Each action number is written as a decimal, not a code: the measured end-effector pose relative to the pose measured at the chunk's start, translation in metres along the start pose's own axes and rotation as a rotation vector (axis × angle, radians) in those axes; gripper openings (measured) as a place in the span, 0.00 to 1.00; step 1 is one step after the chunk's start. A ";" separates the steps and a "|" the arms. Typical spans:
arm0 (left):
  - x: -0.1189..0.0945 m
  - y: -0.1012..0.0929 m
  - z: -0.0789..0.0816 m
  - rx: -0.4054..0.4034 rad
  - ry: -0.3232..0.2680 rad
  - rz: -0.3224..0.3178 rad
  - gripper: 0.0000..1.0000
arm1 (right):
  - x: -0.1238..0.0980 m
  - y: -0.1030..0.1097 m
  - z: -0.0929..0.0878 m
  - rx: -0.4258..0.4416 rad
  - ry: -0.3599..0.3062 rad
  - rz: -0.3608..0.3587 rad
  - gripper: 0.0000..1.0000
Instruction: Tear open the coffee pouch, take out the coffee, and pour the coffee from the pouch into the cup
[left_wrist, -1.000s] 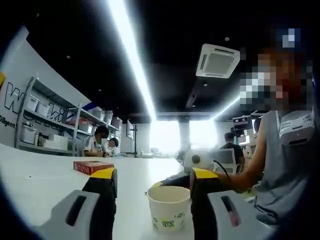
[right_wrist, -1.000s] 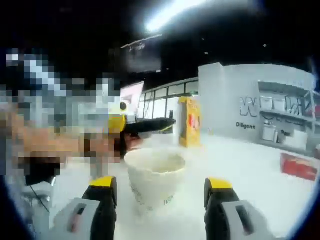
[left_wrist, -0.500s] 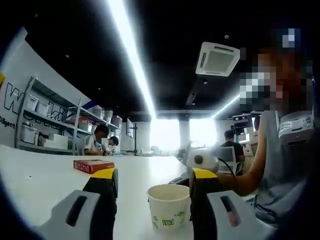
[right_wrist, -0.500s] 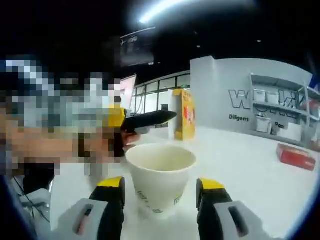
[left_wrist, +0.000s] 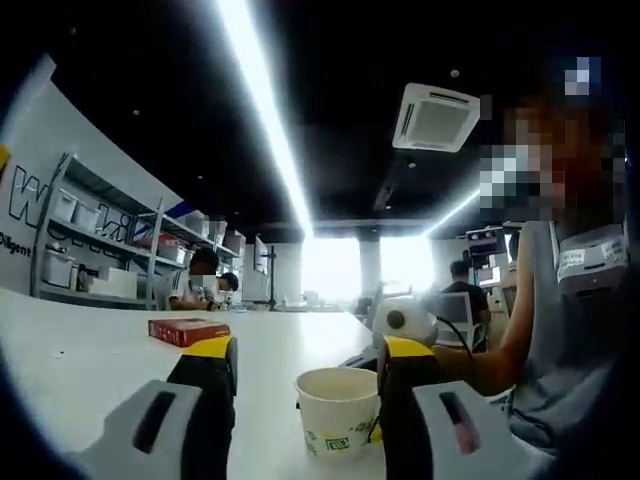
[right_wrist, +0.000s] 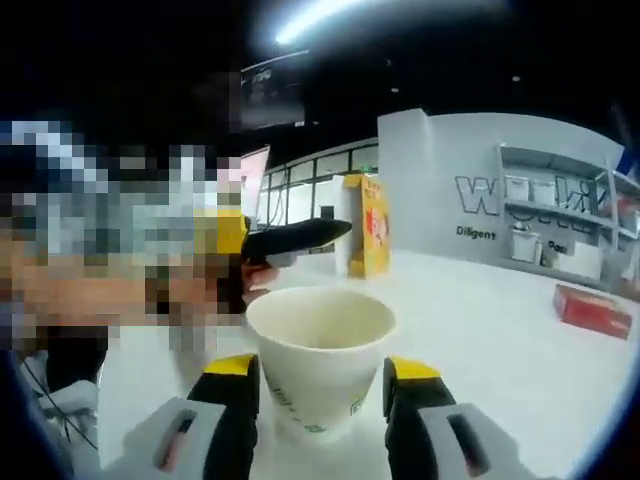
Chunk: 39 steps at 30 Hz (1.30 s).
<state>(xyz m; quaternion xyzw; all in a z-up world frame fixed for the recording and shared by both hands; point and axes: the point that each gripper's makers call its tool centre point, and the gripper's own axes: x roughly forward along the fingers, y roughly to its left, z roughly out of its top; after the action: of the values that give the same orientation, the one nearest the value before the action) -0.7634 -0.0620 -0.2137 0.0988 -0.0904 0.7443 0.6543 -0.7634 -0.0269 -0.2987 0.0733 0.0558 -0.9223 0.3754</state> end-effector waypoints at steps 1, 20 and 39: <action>0.000 0.000 -0.001 0.001 0.003 0.000 0.58 | 0.000 -0.001 0.000 0.003 -0.001 -0.002 0.48; -0.003 0.001 0.002 -0.005 -0.001 0.014 0.57 | -0.005 0.001 0.005 0.001 -0.025 -0.001 0.41; -0.002 0.000 0.001 0.002 0.004 0.016 0.56 | -0.041 -0.025 0.022 -0.041 -0.053 0.008 0.39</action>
<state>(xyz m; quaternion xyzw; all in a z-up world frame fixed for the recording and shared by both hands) -0.7634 -0.0645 -0.2137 0.0970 -0.0892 0.7496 0.6486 -0.7537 0.0152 -0.2689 0.0411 0.0644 -0.9211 0.3818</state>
